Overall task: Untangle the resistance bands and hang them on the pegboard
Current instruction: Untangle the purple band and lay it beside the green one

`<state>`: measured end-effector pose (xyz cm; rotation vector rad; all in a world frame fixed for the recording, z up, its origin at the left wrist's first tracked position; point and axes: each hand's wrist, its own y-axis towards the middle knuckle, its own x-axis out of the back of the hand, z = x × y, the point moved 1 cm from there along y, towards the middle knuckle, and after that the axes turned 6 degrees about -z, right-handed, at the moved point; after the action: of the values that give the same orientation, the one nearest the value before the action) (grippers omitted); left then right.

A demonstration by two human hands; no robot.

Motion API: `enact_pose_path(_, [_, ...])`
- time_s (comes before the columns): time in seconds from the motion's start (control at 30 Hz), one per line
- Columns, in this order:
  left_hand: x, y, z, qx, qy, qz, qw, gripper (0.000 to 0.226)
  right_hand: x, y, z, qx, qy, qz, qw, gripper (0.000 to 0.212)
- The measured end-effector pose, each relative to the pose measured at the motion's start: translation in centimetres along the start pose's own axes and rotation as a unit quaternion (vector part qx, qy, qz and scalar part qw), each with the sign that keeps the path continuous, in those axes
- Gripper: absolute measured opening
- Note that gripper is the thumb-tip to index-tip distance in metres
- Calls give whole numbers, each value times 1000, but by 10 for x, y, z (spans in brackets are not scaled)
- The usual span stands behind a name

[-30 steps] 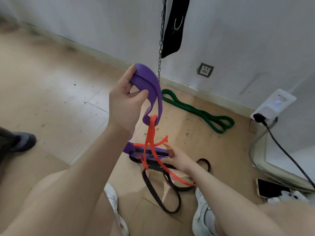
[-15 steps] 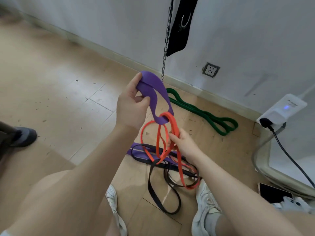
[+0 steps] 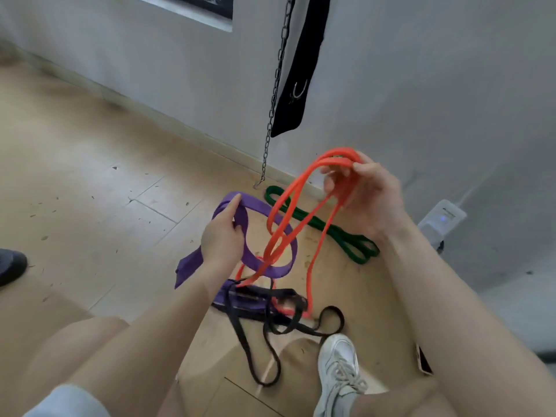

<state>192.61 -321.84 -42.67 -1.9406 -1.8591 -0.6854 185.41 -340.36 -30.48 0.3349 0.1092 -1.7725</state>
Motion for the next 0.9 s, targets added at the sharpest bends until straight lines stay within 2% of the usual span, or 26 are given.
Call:
enact_pose_path(0.1, [6, 4, 12, 38, 4, -15, 999, 57, 28, -19, 0, 17, 45, -88, 995, 37])
enact_pose_path(0.2, [14, 8, 18, 53, 28, -46, 997, 60, 66, -40, -12, -5, 122, -198, 973, 41])
enact_pose_path(0.23, [17, 9, 18, 64, 18, -61, 996, 60, 78, -46, -17, -25, 116, -229, 966, 40])
enact_pose_path(0.3, [21, 9, 14, 69, -25, -73, 995, 59, 99, -54, -36, -105, 13, -265, 958, 27])
enact_pose_path(0.33, [22, 9, 9, 63, -50, -73, 994, 60, 105, -58, -48, -151, -96, -267, 947, 13])
enact_pose_path(0.4, [27, 6, -1, 44, -107, -74, 991, 61, 113, -63, -76, -215, -329, -218, 893, 15])
enact_pose_path(0.47, [33, 3, -13, 21, -175, -83, 981, 61, 110, -68, -98, -281, -468, -161, 822, 25])
enact_pose_path(0.57, [47, -1, -29, -19, -234, -78, 969, 62, 97, -69, -126, -358, -587, -69, 723, 34])
enact_pose_path(0.6, [50, -3, -33, -34, -240, -69, 968, 62, 91, -69, -135, -368, -609, -47, 700, 32])
enact_pose_path(0.63, [53, -5, -37, -49, -246, -60, 966, 62, 81, -67, -139, -364, -615, -37, 698, 31])
enact_pose_path(0.67, [54, -6, -40, -62, -250, -49, 965, 63, 70, -65, -139, -345, -586, -42, 732, 41])
enact_pose_path(0.73, [54, -9, -46, -81, -258, -29, 962, 62, 37, -54, -119, -253, -436, -69, 861, 70])
enact_pose_path(0.77, [54, -8, -49, -82, -270, -21, 959, 62, 21, -48, -104, -193, -330, -85, 920, 70])
enact_pose_path(0.8, [55, -7, -52, -79, -289, -14, 954, 61, 9, -41, -89, -151, -223, -91, 959, 62])
enact_pose_path(0.83, [57, -5, -56, -74, -308, -6, 948, 60, -1, -37, -73, -124, -150, -75, 978, 52])
enact_pose_path(0.9, [64, -1, -67, -77, -332, 22, 940, 60, -5, -36, -54, -84, -122, -3, 989, 48])
